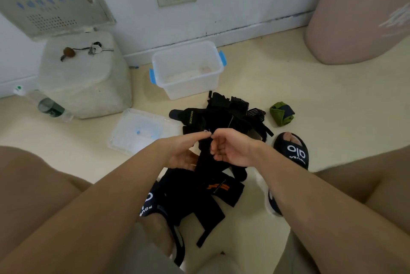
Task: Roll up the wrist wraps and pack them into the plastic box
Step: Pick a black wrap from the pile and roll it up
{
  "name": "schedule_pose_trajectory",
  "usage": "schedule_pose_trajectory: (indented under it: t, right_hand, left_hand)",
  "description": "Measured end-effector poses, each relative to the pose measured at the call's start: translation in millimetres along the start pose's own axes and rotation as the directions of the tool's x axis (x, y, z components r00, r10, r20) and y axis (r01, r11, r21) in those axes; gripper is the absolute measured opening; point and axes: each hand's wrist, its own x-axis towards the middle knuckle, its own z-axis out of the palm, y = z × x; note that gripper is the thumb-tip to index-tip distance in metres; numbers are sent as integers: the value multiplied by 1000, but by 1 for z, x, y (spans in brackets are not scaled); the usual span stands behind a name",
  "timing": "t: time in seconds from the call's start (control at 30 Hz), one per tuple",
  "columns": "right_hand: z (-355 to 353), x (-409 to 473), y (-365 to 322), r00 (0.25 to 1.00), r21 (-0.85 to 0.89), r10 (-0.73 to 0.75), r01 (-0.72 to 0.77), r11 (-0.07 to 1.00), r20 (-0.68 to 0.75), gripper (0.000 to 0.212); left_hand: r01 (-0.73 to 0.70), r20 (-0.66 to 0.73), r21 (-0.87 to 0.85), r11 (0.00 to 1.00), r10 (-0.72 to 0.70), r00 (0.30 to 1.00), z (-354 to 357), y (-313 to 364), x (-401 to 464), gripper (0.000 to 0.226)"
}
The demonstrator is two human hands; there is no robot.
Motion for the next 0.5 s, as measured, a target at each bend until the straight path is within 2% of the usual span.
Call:
schedule_pose_trajectory:
  t: [0.07,0.1,0.13,0.2,0.27,0.4,0.5]
  right_hand:
    - [0,-8,2,998,16,34,-35,999,45,30]
    - [0,-12,3,996,20,57,-59,998,72,25]
    - [0,-15,3,993,17,81,-83,996,92,23]
    - [2,-19,5,989,-50,120,-115,992,89,30]
    - [1,-21,9,988,-239,153,-144,960,19,46]
    - [-15,-23,27,966,-655,230,-252,713,-122,66]
    - [-27,-20,47,944,-777,247,-321,542,-218,72]
  left_hand:
    - [21,2,13,1000,-21,1000,2,-5,1,70]
    - [26,7,43,999,-26,1000,3,-6,1,64]
    - [18,12,76,997,-19,1000,4,-7,-1,48]
    - [-16,-12,102,995,17,1000,5,-8,-5,17]
    - [-74,-95,55,996,79,992,3,-8,-10,24]
    - [-204,-204,-20,979,195,959,0,-7,-20,44]
    - [-283,-272,-117,952,243,931,-4,-7,-23,51]
